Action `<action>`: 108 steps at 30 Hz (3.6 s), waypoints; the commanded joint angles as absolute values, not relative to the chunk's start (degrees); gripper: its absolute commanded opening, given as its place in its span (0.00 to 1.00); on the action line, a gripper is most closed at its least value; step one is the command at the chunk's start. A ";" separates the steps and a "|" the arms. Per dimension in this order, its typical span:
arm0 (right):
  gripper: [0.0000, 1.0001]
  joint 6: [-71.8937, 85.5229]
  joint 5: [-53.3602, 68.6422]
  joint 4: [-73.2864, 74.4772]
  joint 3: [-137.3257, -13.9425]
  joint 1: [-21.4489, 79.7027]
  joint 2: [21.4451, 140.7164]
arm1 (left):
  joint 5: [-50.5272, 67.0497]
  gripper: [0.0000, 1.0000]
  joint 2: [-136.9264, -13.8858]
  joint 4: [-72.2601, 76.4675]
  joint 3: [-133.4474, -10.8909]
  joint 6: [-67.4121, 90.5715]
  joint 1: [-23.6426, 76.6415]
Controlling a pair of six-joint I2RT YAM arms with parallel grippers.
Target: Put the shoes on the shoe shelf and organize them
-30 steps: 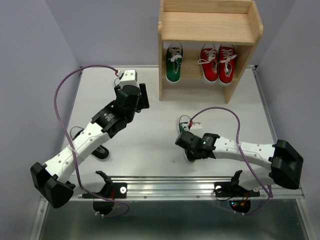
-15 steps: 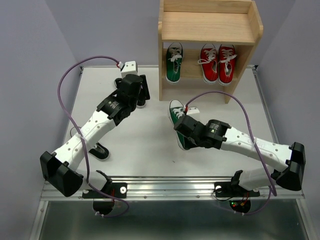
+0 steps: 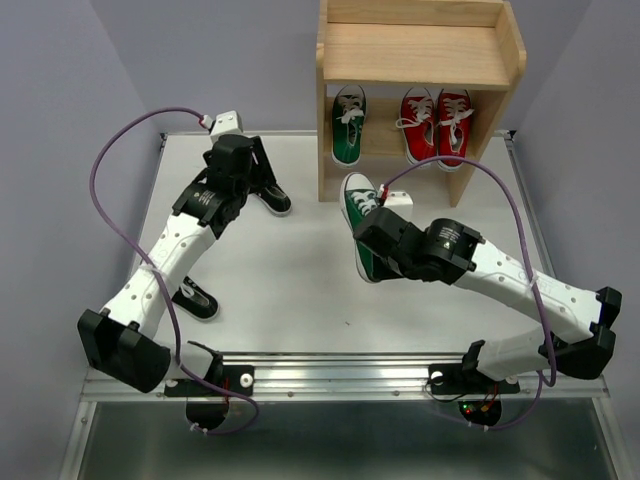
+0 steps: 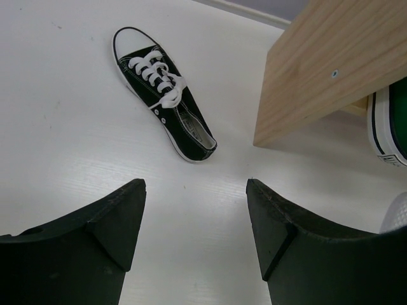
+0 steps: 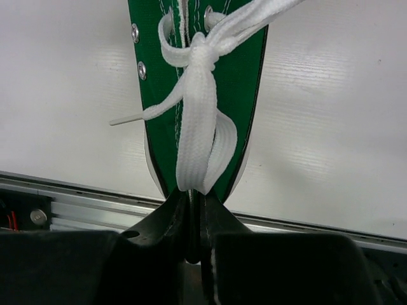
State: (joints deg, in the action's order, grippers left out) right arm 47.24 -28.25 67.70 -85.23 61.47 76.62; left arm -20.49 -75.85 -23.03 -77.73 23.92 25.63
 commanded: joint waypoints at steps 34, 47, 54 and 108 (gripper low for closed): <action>0.01 56.87 -52.21 78.23 -113.30 61.26 87.90 | -13.36 0.73 -66.89 -23.47 -77.52 18.19 22.06; 0.01 46.68 -53.00 73.13 -111.44 57.85 87.54 | -12.57 0.73 -67.68 -22.50 -76.73 18.37 22.06; 0.01 38.69 -48.52 64.36 -108.99 51.61 86.31 | -12.22 0.73 -67.32 -22.06 -75.67 18.46 22.06; 0.01 21.27 -34.19 44.74 -122.70 30.94 108.81 | -18.55 0.73 -67.23 -23.29 -76.64 17.75 21.97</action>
